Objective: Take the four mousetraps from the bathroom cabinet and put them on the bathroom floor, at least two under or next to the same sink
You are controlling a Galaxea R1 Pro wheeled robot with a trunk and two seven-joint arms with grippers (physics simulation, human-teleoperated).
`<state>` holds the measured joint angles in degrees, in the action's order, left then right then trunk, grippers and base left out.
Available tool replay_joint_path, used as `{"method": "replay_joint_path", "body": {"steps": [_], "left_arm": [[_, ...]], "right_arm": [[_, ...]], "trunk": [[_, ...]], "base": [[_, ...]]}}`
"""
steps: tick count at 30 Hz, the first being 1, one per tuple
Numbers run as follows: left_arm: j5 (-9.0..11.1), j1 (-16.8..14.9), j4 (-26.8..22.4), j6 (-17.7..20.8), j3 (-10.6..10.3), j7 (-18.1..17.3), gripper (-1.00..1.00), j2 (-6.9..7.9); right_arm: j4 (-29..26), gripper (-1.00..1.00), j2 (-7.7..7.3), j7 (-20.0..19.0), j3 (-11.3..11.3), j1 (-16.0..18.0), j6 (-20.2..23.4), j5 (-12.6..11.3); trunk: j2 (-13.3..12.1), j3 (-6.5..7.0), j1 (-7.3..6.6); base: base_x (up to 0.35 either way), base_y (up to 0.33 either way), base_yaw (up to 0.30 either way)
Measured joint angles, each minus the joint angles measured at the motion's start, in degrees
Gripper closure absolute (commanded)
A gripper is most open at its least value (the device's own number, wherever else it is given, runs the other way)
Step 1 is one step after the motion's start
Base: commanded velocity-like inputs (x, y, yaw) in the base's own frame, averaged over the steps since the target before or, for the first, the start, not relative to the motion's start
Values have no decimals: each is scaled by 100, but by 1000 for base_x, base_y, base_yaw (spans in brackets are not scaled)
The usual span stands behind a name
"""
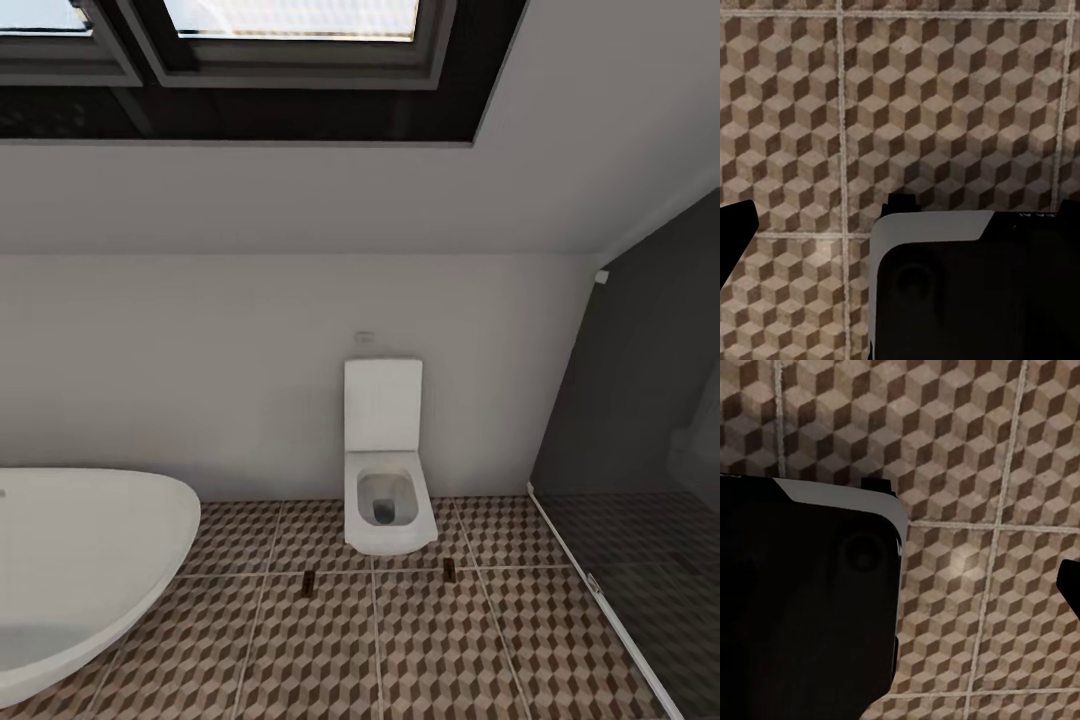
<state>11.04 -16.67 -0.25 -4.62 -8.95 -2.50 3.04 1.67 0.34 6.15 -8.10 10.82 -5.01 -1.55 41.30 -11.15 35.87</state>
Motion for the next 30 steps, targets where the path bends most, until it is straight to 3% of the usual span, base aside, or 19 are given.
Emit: {"method": "replay_joint_path", "body": {"steps": [30], "left_arm": [[22, 148, 0, -52, 2, 5, -100, -26]], "right_arm": [[0, -100, 10, -3, 1, -126, -63, -23]], "trunk": [[0, 0, 0]], "base": [[0, 0, 0]]}}
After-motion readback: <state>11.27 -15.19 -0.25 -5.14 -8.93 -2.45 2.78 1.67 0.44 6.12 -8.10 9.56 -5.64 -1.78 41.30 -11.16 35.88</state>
